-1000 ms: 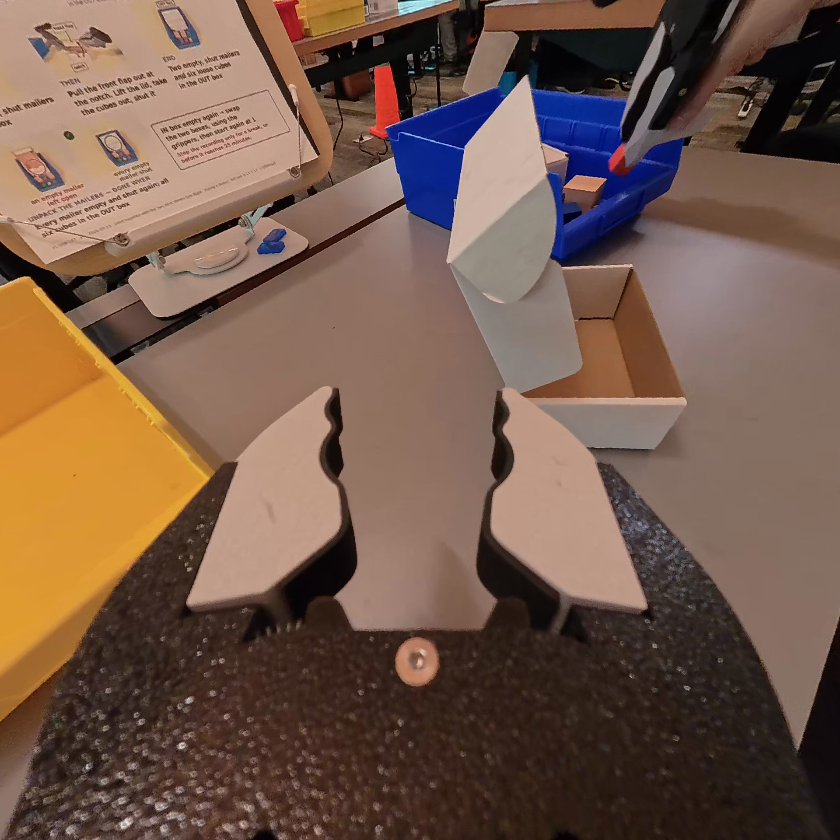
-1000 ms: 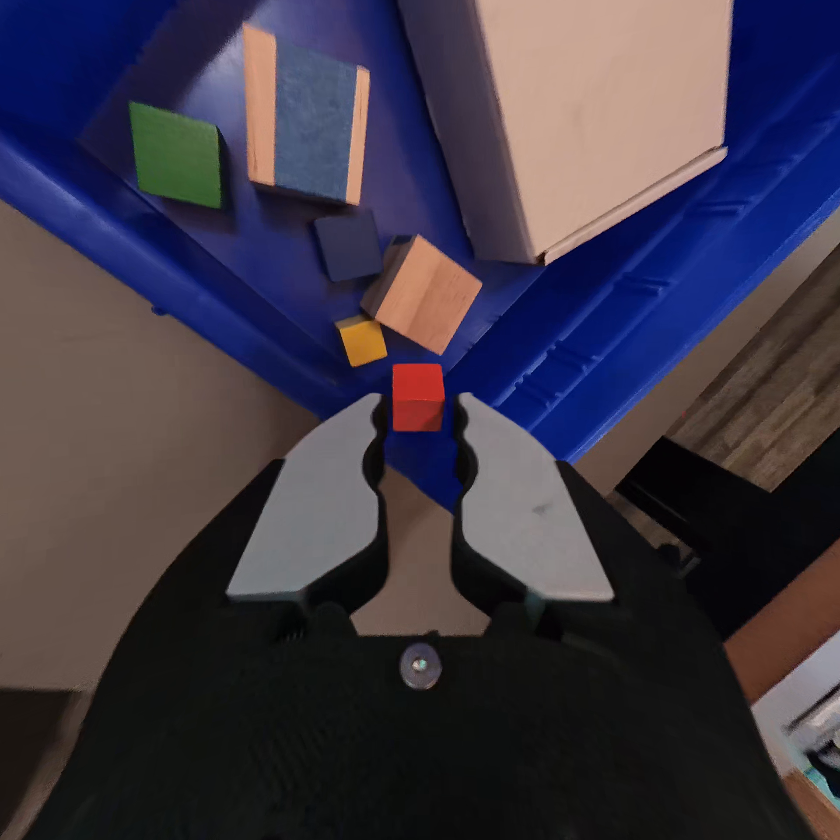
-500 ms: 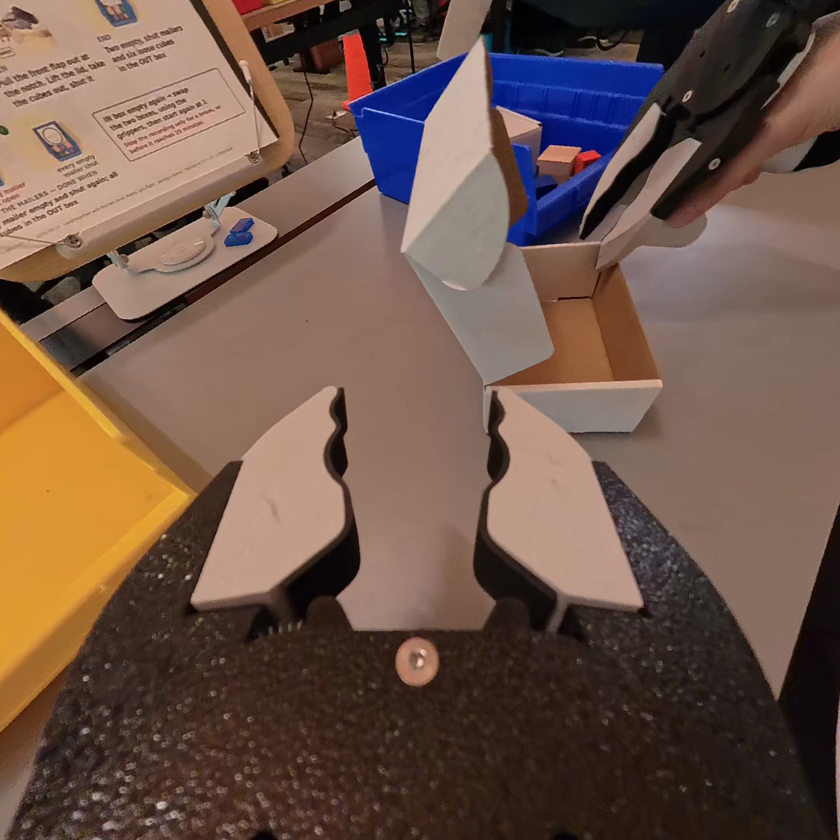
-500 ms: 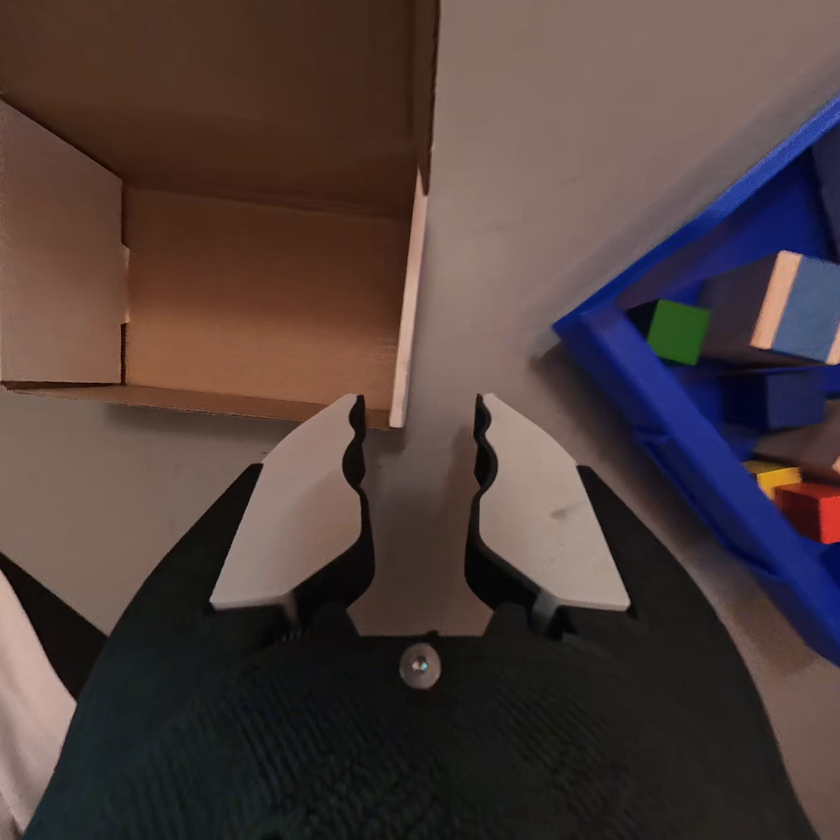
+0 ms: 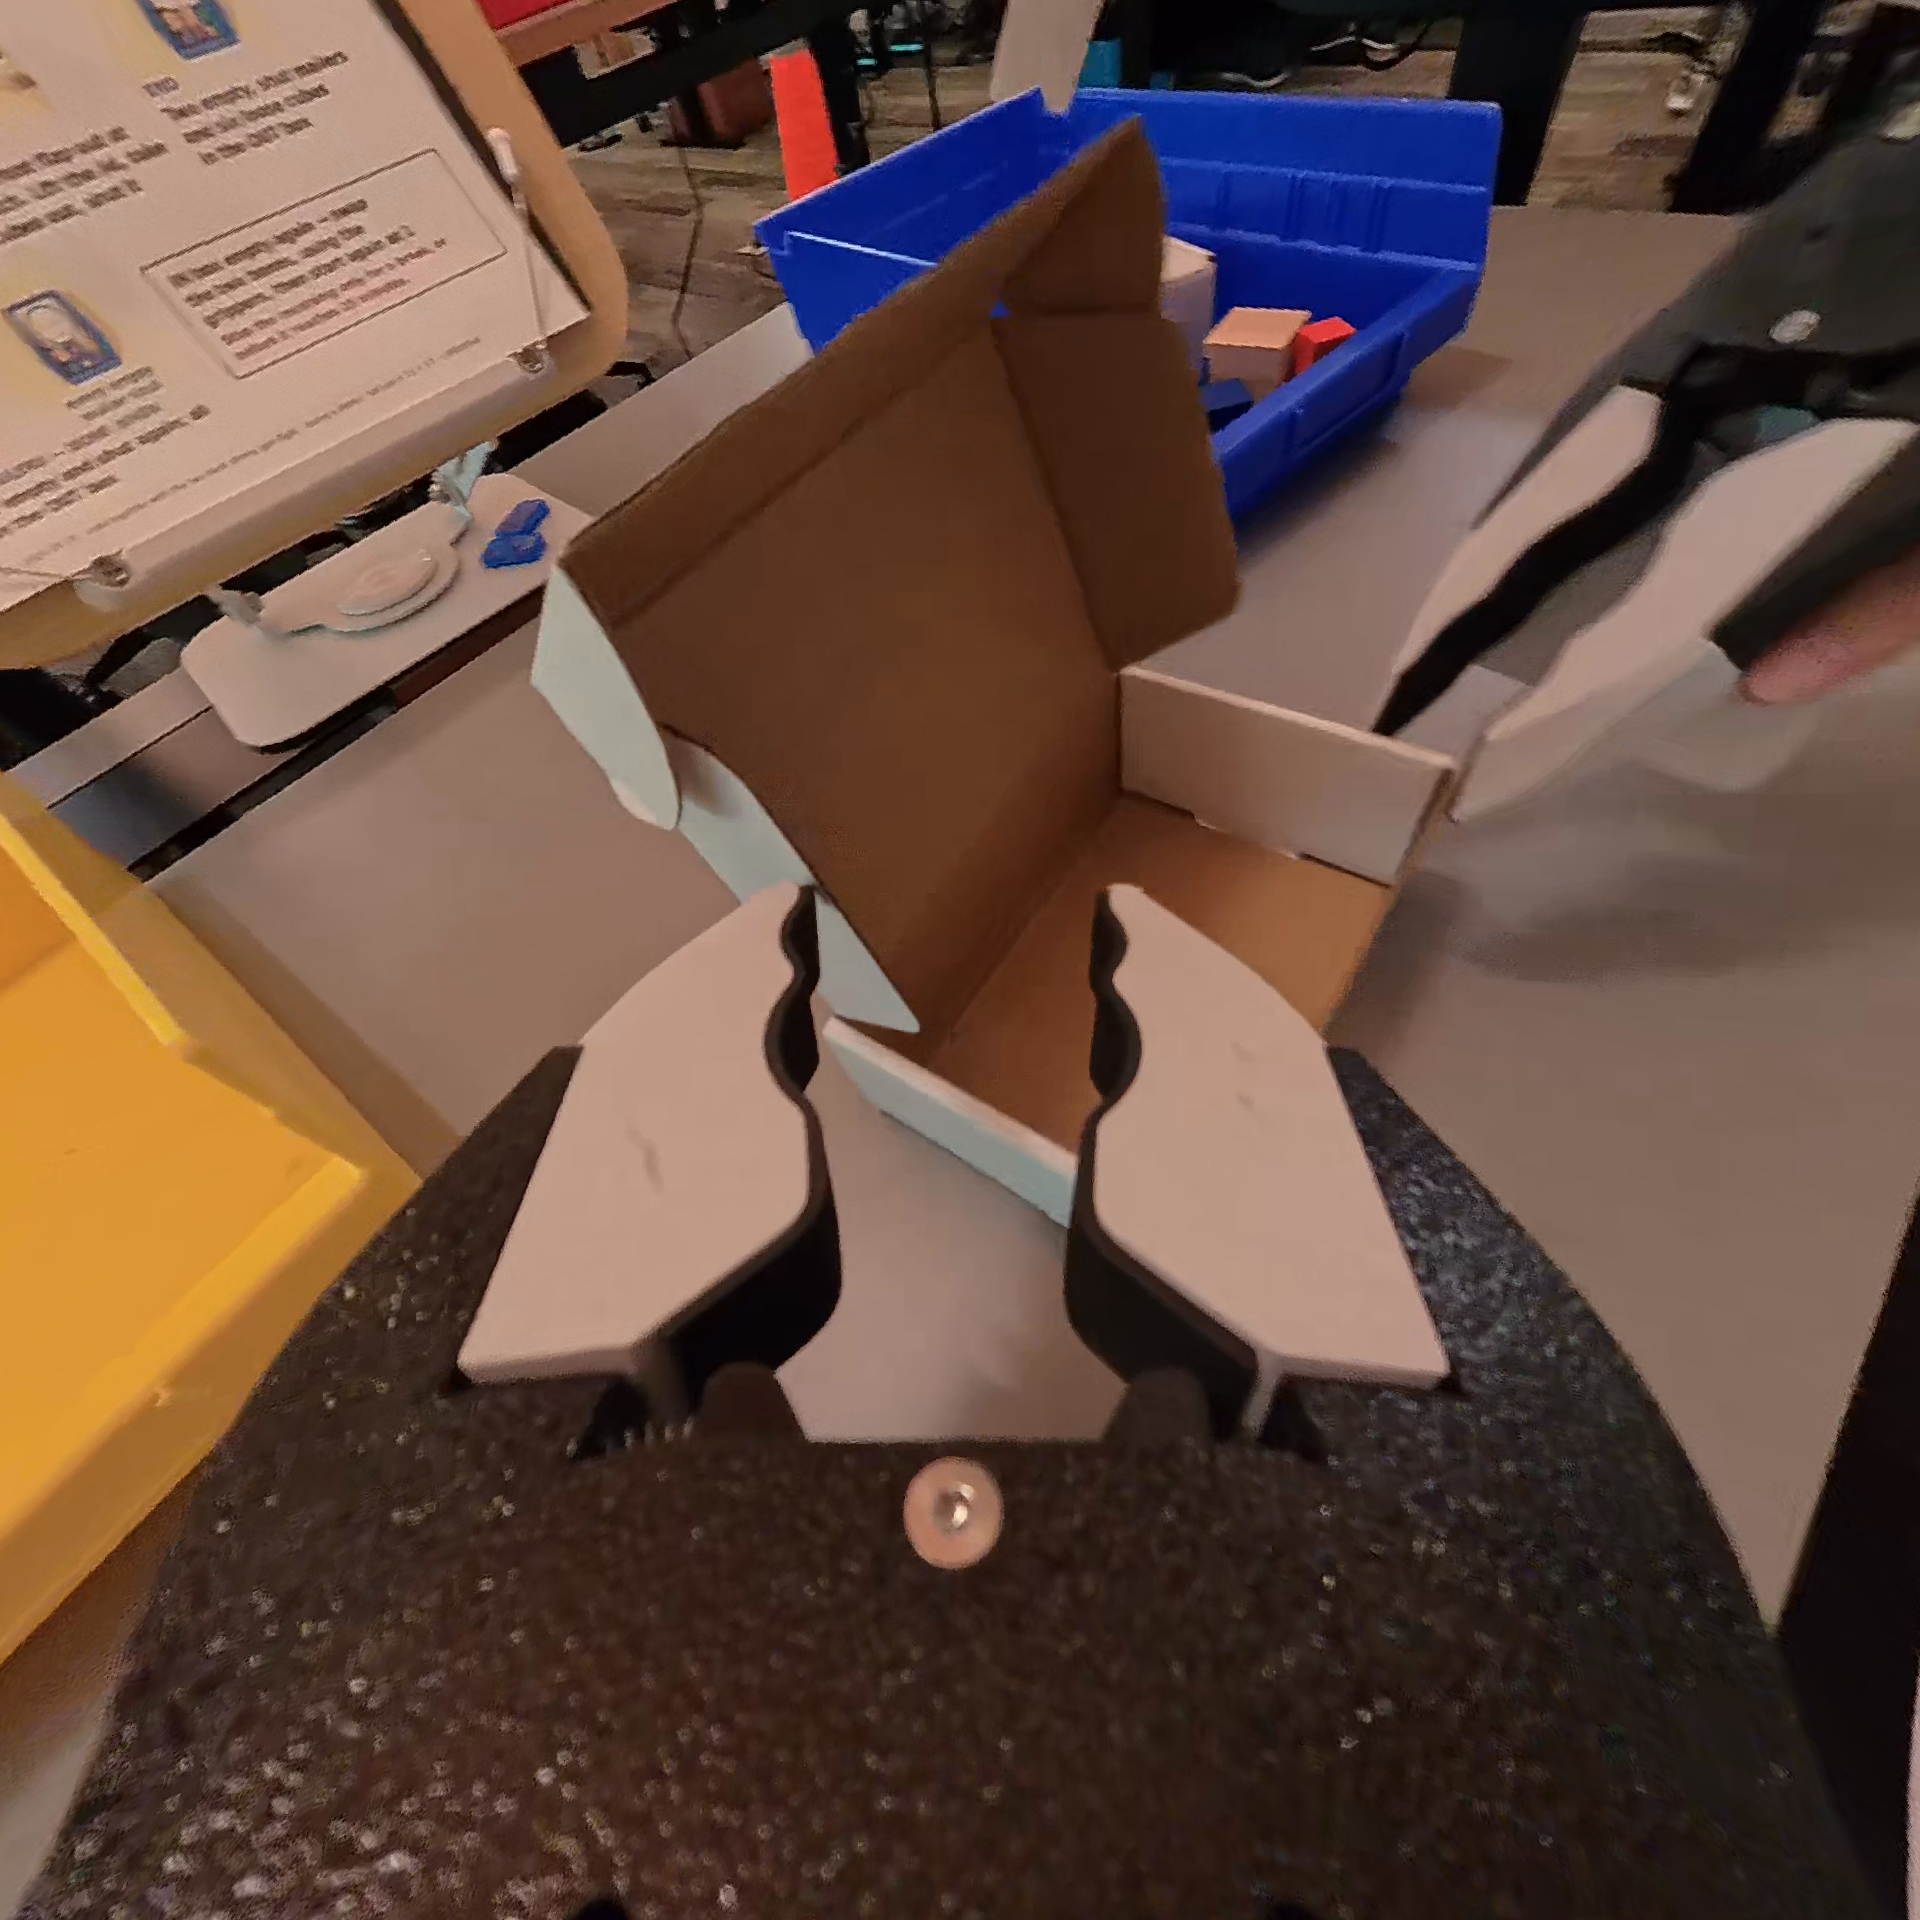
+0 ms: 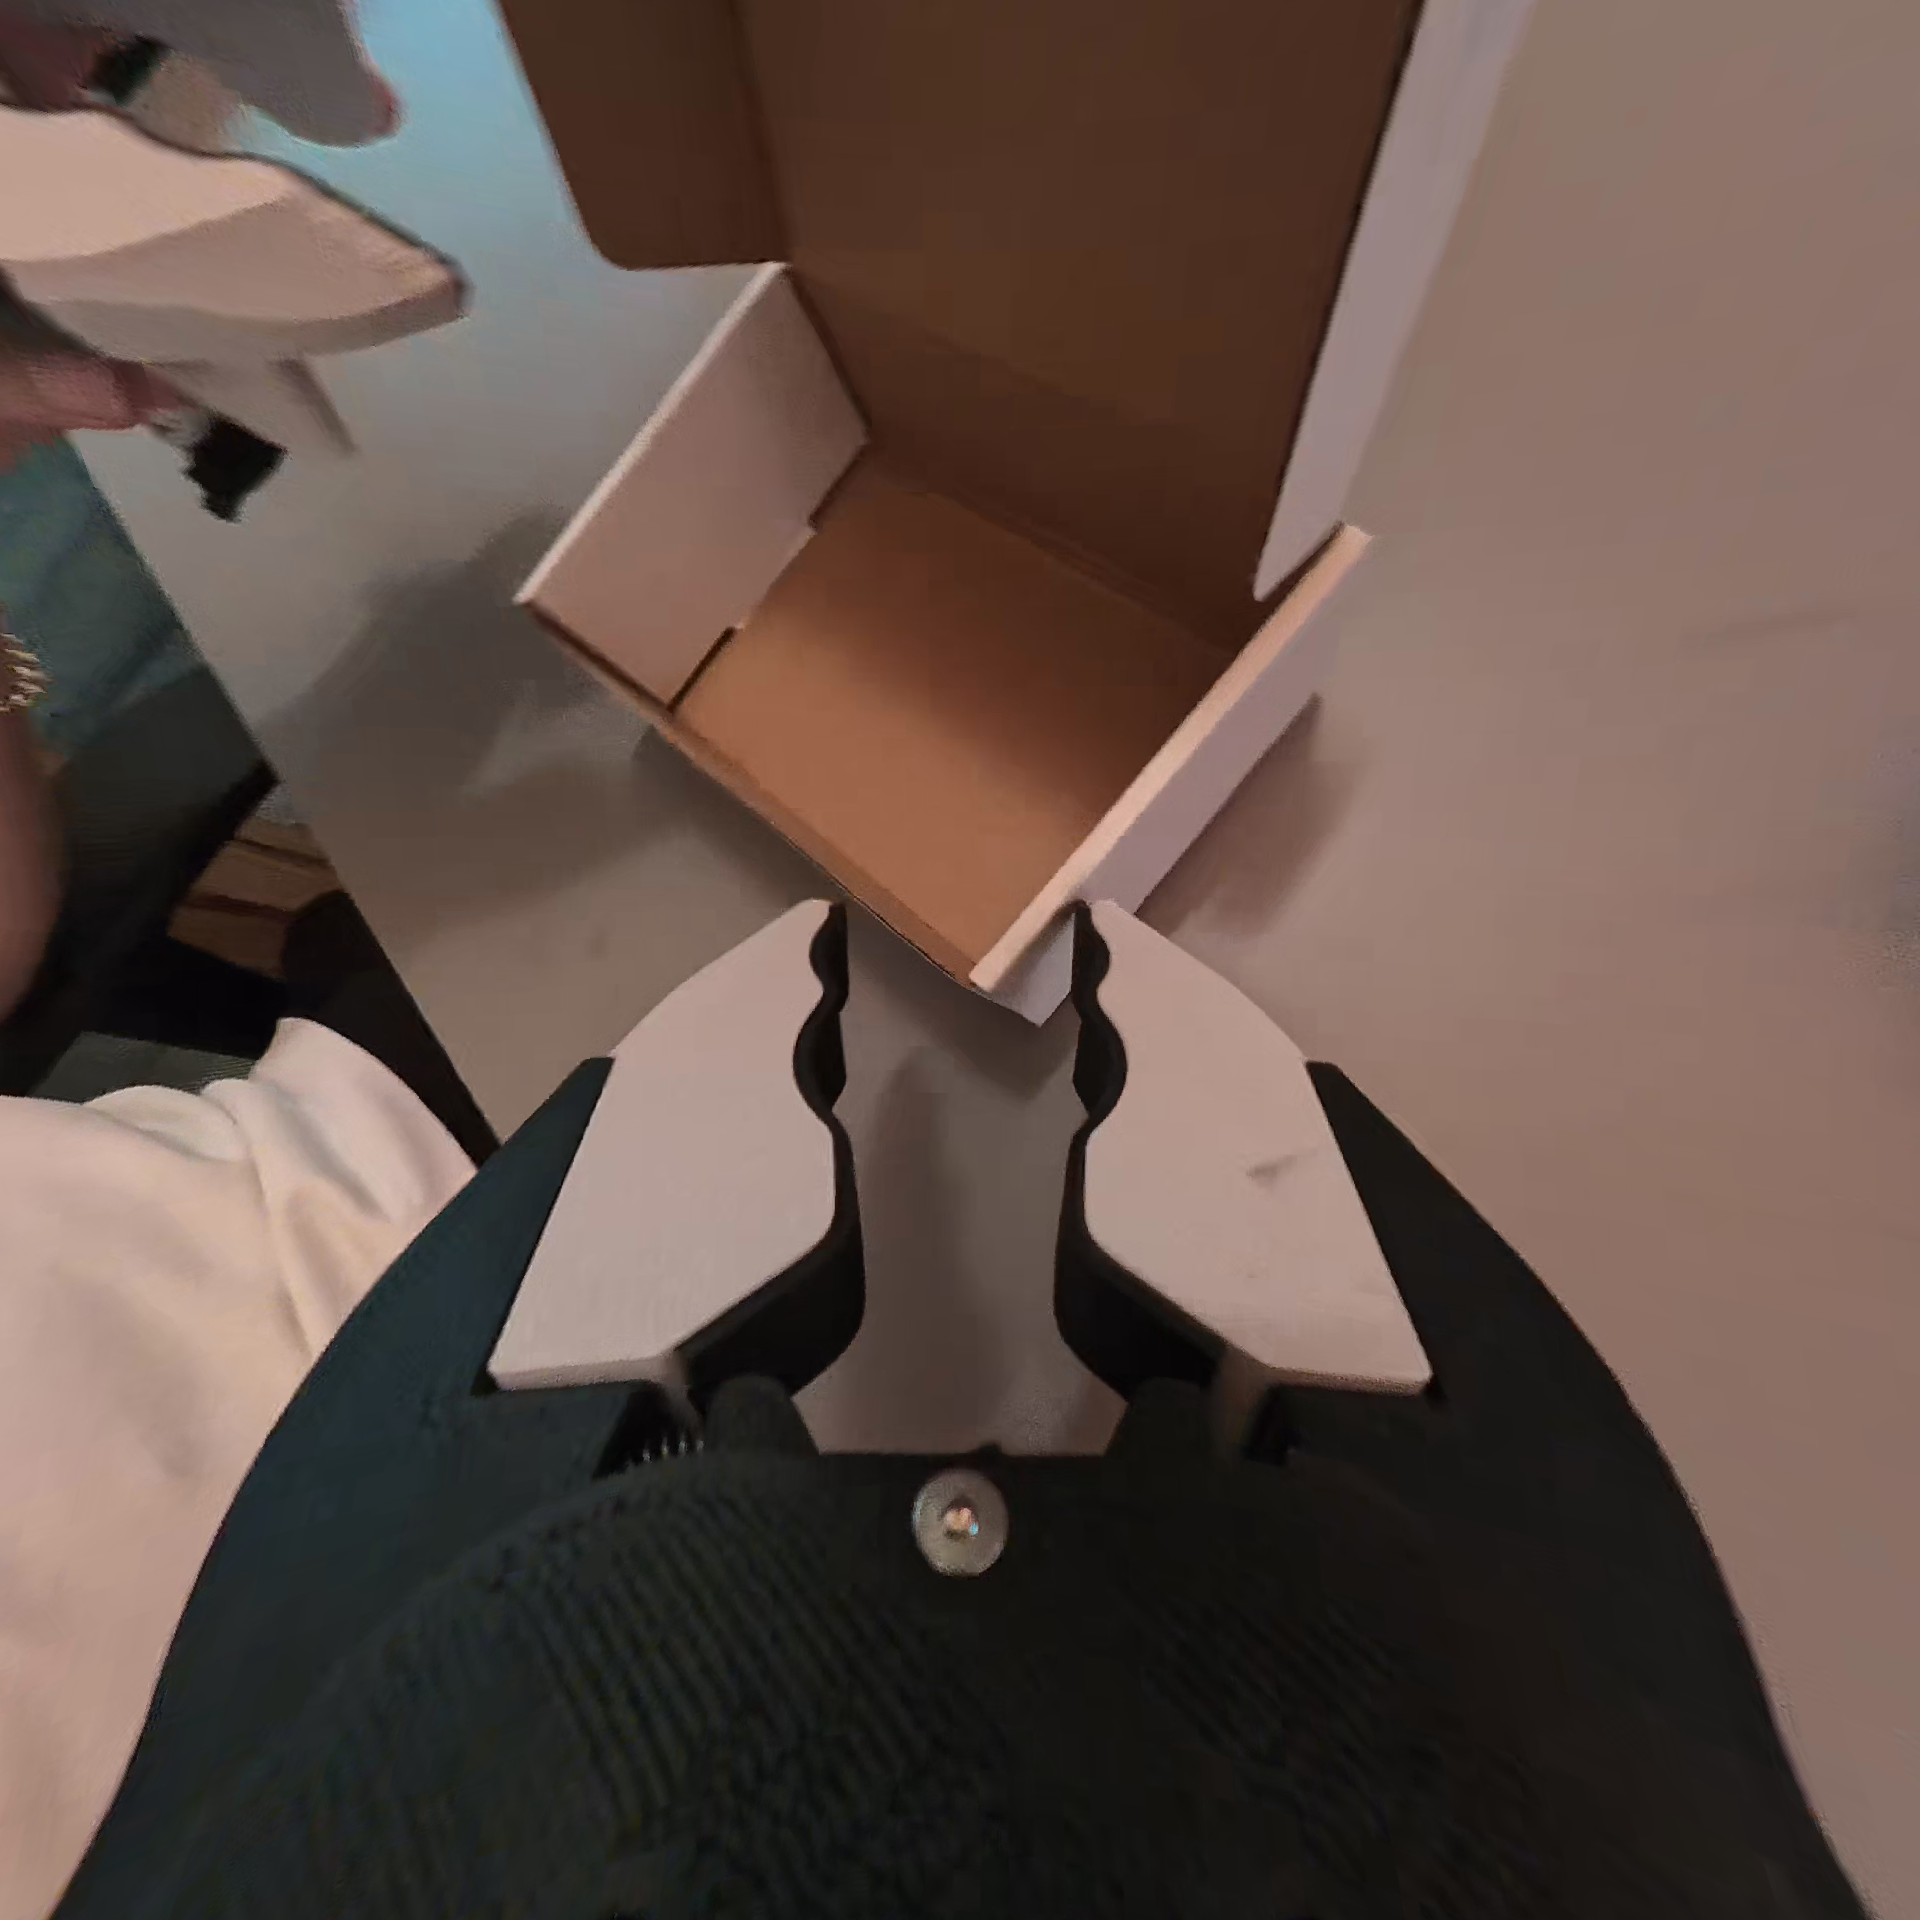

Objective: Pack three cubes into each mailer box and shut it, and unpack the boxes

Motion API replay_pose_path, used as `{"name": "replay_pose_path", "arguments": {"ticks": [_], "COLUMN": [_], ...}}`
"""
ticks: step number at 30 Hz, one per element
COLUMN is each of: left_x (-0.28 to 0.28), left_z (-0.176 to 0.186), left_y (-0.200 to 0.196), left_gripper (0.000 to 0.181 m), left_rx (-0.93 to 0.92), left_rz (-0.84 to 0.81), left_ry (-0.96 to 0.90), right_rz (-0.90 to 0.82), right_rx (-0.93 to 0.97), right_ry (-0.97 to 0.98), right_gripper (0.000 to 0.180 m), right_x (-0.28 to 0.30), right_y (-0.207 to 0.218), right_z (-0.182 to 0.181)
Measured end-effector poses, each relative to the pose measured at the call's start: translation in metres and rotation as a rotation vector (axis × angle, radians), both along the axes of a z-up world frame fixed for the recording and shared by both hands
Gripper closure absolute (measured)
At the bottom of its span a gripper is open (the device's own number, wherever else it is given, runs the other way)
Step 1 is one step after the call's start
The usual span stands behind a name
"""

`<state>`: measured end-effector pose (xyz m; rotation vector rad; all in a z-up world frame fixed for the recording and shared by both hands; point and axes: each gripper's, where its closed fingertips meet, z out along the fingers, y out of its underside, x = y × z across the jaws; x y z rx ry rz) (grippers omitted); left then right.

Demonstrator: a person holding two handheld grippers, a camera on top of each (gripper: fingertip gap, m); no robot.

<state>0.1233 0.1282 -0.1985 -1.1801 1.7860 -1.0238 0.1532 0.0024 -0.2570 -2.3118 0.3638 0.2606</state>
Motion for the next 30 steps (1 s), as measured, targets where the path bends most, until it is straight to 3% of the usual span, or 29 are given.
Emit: {"name": "replay_pose_path", "arguments": {"ticks": [3,8,16,26,30], "left_x": [0.008,0.019,0.023,0.023,0.022], "left_z": [0.002,0.003,0.006,0.003,-0.006], "left_y": [0.02,0.036,0.035,0.032,0.023], "left_gripper": [0.14,0.151,0.172,0.174,0.173], "left_rx": [-0.004,-0.084,-0.066,-0.094,-0.02], "left_rz": [0.153,0.305,0.341,0.41,0.41], "left_ry": [-0.043,-0.14,-0.225,-0.233,-0.192], "right_rz": [-0.102,-0.333,-0.339,-0.425,-0.429], "right_rx": [0.031,0.223,0.241,0.316,0.293], "right_ry": [-0.183,-0.537,-0.599,-0.715,-0.798], "right_gripper": [0.137,0.142,0.174,0.174,0.174], "right_x": [0.019,0.065,0.079,0.066,0.058], "right_y": [0.002,0.016,0.045,0.049,0.045], "right_z": [0.009,0.066,0.072,0.07,0.06]}}
